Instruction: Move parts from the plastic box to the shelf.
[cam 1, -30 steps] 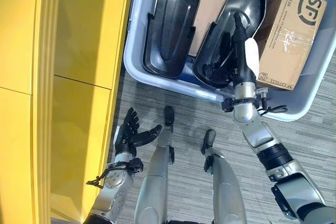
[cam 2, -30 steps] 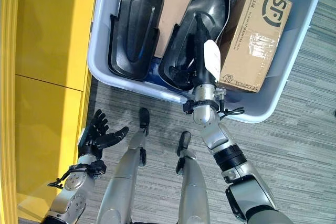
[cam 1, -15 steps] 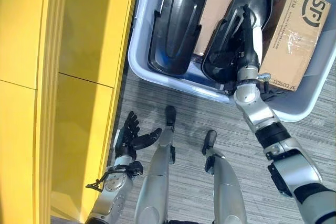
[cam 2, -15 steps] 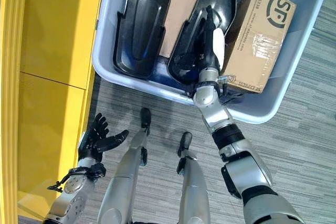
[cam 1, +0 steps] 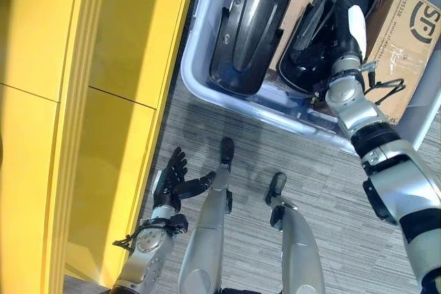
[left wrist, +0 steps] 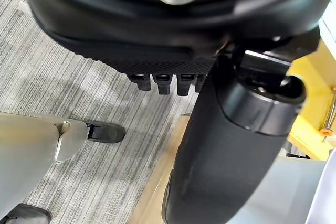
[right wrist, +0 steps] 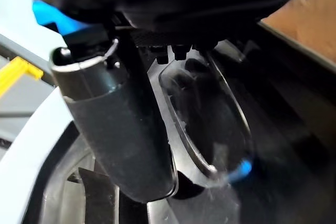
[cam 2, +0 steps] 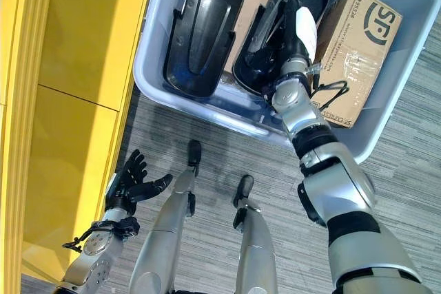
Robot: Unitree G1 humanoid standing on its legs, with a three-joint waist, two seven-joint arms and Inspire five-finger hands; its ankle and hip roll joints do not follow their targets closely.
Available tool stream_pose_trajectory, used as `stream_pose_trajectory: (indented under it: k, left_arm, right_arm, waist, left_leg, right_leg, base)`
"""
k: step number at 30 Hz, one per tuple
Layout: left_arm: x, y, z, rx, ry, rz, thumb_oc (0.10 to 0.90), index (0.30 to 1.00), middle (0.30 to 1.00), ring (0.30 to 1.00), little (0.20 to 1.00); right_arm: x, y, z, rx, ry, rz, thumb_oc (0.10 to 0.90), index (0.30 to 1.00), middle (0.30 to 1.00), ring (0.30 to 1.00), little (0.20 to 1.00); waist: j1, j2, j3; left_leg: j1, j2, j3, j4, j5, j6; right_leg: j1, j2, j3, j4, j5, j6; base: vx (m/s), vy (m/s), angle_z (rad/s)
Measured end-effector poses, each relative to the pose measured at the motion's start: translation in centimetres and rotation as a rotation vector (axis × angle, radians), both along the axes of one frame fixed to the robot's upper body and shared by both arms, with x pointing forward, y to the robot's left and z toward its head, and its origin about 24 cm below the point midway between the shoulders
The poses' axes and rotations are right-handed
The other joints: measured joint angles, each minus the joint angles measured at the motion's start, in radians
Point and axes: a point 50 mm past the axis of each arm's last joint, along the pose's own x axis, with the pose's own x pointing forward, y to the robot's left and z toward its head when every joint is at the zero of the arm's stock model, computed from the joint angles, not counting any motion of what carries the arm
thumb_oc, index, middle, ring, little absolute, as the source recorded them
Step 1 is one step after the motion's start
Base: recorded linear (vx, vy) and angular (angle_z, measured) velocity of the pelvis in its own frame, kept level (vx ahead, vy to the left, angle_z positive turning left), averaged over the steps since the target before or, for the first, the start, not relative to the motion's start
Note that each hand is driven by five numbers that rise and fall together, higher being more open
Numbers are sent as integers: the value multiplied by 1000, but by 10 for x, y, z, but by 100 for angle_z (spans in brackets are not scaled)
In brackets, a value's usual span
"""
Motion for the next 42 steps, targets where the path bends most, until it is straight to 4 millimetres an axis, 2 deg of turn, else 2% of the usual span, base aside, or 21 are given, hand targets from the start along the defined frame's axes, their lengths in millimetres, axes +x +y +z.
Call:
stream_pose_trajectory:
  k: [2, 7, 11, 23, 30, 31, 33, 39, 42]
  left_arm:
    - [0, 0, 2, 0, -9, -1, 900, 1000, 1000, 1000, 1000]
    - [1, 0, 3, -3, -16, -8, 900, 1000, 1000, 1000, 1000]
    - [1, -1, 3, -4, -21, -20, 900, 1000, 1000, 1000, 1000]
    - [1, -1, 4, -5, -24, -21, 900, 1000, 1000, 1000, 1000]
    - [1, 4, 6, -4, -32, -1, 900, 1000, 1000, 1000, 1000]
    - [2, 8, 7, -2, -38, 20, 900, 1000, 1000, 1000, 1000]
    - [3, 11, 9, -1, -45, 33, 900, 1000, 1000, 1000, 1000]
    - [3, 15, 12, 1, -54, 52, 900, 1000, 1000, 1000, 1000]
    - [3, 17, 12, 2, -55, 57, 900, 1000, 1000, 1000, 1000]
  right_arm:
    - [-2, 2, 7, -151, -5, 17, 900, 1000, 1000, 1000, 1000]
    - [-4, 5, 17, -345, -11, 24, 900, 1000, 1000, 1000, 1000]
    - [-6, 12, 15, -499, -6, 40, 900, 1000, 1000, 1000, 1000]
    - [-9, 13, 13, -586, 5, 57, 900, 1000, 1000, 1000, 1000]
    - [-26, 4, 10, -669, -36, 74, 900, 1000, 1000, 1000, 1000]
    - [-31, 4, 8, -670, -49, 89, 900, 1000, 1000, 1000, 1000]
    - [-38, 2, 8, -669, -68, 101, 900, 1000, 1000, 1000, 1000]
    - [-63, -9, 9, -683, -149, 115, 900, 1000, 1000, 1000, 1000]
    - [-66, -8, 8, -698, -159, 115, 900, 1000, 1000, 1000, 1000]
  waist:
    - [11, 0, -1]
    - [12, -1, -1]
    - [10, -1, -1]
    - [-10, -2, -2]
    - [-16, -13, -2]
    - [-36, -27, -1]
    - [-51, -36, 0]
    - [-69, -41, 0]
    - [-73, -44, 1]
  left_leg:
    - [-9, -1, -5, 0, 2, -2]
    - [-15, -1, -13, 2, 10, 6]
    - [-15, -1, -13, 2, 11, 6]
    - [-15, 0, -13, 3, 14, 8]
    - [-16, 0, -12, 1, 16, 12]
    - [-16, 2, -12, -1, 16, 12]
    - [-17, 3, -12, -2, 16, 12]
    - [-18, 5, -10, -4, 15, 13]
    - [-18, 8, -6, -3, 15, 13]
  right_leg:
    - [-15, -3, -1, 15, -4, 0]
    - [-17, -2, -7, 18, -5, -2]
    - [-17, -2, -8, 19, -6, -3]
    - [-18, -2, -8, 22, -5, -2]
    - [-18, 0, -8, 15, -5, -3]
    - [-18, 1, -7, 12, -4, -3]
    - [-18, 3, -7, 8, -4, -4]
    - [-19, 5, -6, 4, -3, -4]
    - [-21, 7, -2, 4, -1, -6]
  base:
    - [-1, 3, 2]
    - [-3, 0, 1]
    - [0, 0, 0]
    - [0, 0, 0]
    - [0, 0, 0]
    - [0, 0, 0]
    - [0, 0, 0]
    - [0, 0, 0]
    - [3, -9, -4]
